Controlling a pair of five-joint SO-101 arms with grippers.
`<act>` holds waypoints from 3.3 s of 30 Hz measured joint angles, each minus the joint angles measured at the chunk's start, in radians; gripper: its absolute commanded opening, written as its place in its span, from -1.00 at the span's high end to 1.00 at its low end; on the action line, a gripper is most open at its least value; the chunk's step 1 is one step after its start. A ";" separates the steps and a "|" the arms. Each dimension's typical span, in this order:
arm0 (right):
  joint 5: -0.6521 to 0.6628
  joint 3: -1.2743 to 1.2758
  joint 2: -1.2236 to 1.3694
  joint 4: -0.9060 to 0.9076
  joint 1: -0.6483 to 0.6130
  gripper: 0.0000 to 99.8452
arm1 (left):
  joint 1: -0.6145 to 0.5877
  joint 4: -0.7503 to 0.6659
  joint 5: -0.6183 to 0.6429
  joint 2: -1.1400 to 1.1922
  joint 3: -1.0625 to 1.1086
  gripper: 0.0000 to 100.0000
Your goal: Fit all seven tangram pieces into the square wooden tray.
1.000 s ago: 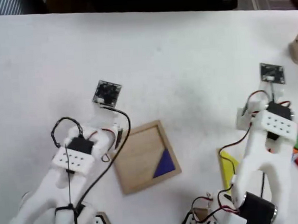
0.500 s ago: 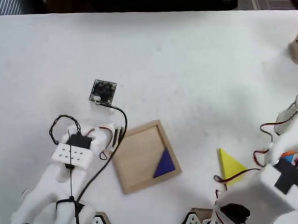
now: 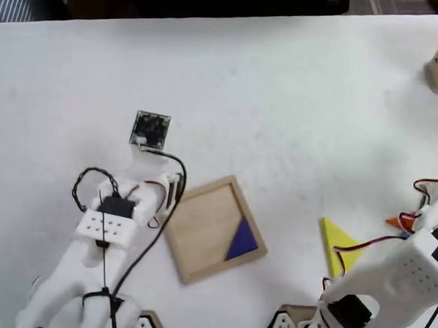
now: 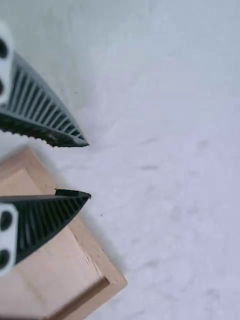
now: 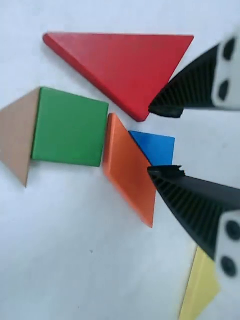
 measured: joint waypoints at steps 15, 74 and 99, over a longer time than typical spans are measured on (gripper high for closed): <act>-0.068 0.008 0.068 -0.049 -0.100 0.54 | 0.000 0.000 0.000 0.000 0.000 0.68; 0.241 0.710 -0.491 -0.247 -0.273 0.62 | 0.000 0.000 0.000 0.000 0.000 0.68; 0.384 0.583 -0.308 -0.196 -0.252 0.96 | 0.000 0.000 0.000 0.000 0.000 0.68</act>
